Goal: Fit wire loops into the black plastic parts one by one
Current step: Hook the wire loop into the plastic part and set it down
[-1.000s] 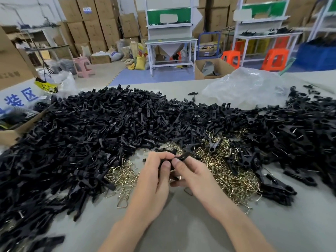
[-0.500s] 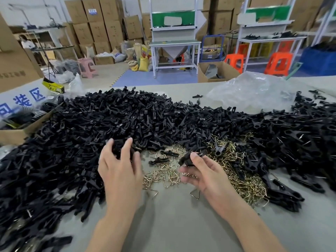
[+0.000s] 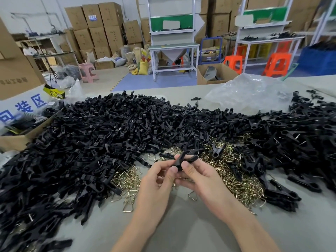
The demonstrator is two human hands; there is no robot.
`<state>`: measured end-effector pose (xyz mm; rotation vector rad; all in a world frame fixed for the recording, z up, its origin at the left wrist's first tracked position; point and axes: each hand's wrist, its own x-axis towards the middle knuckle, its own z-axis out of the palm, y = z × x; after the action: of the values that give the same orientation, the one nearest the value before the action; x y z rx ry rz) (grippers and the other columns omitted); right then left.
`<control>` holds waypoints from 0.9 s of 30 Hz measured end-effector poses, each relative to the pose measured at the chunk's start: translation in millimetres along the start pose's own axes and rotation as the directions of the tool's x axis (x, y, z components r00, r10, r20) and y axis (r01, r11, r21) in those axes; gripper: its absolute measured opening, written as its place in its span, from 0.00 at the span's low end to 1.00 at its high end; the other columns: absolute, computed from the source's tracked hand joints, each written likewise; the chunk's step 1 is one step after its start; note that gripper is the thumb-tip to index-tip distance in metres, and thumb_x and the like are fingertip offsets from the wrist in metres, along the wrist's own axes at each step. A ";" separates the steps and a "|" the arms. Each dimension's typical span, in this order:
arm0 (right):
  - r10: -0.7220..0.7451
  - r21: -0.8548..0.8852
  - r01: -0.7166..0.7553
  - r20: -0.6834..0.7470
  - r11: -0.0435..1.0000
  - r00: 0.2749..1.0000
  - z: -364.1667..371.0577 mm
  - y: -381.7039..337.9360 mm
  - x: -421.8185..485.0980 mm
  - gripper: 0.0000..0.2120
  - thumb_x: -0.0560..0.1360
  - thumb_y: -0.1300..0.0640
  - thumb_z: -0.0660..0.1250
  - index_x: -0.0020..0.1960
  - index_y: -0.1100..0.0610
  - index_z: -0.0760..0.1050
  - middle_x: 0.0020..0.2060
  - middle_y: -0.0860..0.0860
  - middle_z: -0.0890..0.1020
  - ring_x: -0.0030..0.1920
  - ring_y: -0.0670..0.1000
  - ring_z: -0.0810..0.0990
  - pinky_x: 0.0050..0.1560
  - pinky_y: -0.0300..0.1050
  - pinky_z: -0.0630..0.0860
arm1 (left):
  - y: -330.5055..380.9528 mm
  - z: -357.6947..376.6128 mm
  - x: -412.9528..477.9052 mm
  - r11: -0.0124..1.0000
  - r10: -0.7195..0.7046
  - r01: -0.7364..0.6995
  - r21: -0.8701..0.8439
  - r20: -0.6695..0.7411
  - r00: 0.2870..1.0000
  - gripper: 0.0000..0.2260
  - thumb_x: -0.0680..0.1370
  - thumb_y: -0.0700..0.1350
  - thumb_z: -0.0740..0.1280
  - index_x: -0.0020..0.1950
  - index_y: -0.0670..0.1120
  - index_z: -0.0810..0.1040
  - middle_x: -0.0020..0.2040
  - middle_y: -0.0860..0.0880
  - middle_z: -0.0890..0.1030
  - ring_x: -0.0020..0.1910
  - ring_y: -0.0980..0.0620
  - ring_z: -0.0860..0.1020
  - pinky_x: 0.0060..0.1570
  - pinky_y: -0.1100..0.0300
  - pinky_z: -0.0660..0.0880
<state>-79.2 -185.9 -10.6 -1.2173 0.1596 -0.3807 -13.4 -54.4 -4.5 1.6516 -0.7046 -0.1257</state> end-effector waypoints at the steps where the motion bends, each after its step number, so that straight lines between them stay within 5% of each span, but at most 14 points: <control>1: 0.000 0.022 0.000 -0.018 1.000 1.000 0.5 0.1 0.5 0.12 0.77 0.50 0.69 0.58 0.48 0.84 0.57 0.53 0.86 0.54 0.52 0.85 0.53 0.44 0.81 | 0.7 0.6 0.0 0.999 -0.012 0.011 -0.040 -0.027 1.000 0.05 0.79 0.48 0.68 0.53 0.54 0.82 0.46 0.58 0.85 0.43 0.58 0.82 0.44 0.66 0.76; 6: 0.025 0.086 -0.013 -0.134 0.996 0.991 -3.0 3.6 4.4 0.14 0.82 0.63 0.64 0.57 0.49 0.84 0.49 0.52 0.86 0.55 0.55 0.86 0.53 0.45 0.83 | -1.5 -1.6 6.6 0.976 -0.096 0.062 -0.210 -0.155 0.983 0.03 0.79 0.44 0.70 0.51 0.50 0.81 0.42 0.51 0.83 0.41 0.55 0.80 0.43 0.62 0.78; 11: 0.010 0.053 -0.003 -0.115 0.999 0.993 -3.4 3.6 3.9 0.15 0.82 0.66 0.63 0.55 0.49 0.83 0.53 0.55 0.85 0.54 0.57 0.86 0.52 0.47 0.83 | 0.4 13.1 8.7 0.938 -0.194 0.136 -0.318 -0.158 0.968 0.04 0.79 0.40 0.70 0.52 0.47 0.81 0.46 0.47 0.84 0.45 0.53 0.81 0.50 0.55 0.77; 19: 0.088 0.128 -0.074 -0.107 0.989 0.990 -6.2 5.0 3.7 0.18 0.80 0.71 0.64 0.52 0.51 0.86 0.53 0.55 0.87 0.55 0.52 0.86 0.52 0.39 0.81 | -4.6 17.2 7.3 0.996 -0.078 0.072 -0.053 -0.117 0.990 0.08 0.79 0.38 0.70 0.48 0.52 0.79 0.43 0.55 0.83 0.40 0.60 0.80 0.39 0.71 0.73; 23: 0.048 0.190 -0.041 -0.032 0.981 0.998 -5.2 1.1 3.5 0.14 0.79 0.67 0.66 0.58 0.54 0.84 0.59 0.57 0.84 0.62 0.54 0.83 0.58 0.38 0.78 | -6.1 17.5 6.3 0.999 -0.042 0.045 0.026 -0.118 0.992 0.08 0.79 0.40 0.71 0.47 0.54 0.78 0.44 0.56 0.82 0.43 0.56 0.80 0.42 0.69 0.74; 27: 0.048 0.175 -0.031 -0.092 0.984 0.995 -5.4 -0.6 3.5 0.12 0.74 0.58 0.71 0.57 0.54 0.85 0.56 0.57 0.86 0.56 0.53 0.85 0.55 0.39 0.80 | -0.1 13.8 7.3 0.987 -0.067 0.048 -0.155 -0.122 0.990 0.05 0.79 0.40 0.71 0.49 0.51 0.80 0.44 0.56 0.84 0.43 0.59 0.81 0.44 0.70 0.74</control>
<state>-77.8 -192.1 -11.7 -1.0231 0.2286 -0.4106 -13.8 -70.0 -5.4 1.5205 -0.5377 -0.1118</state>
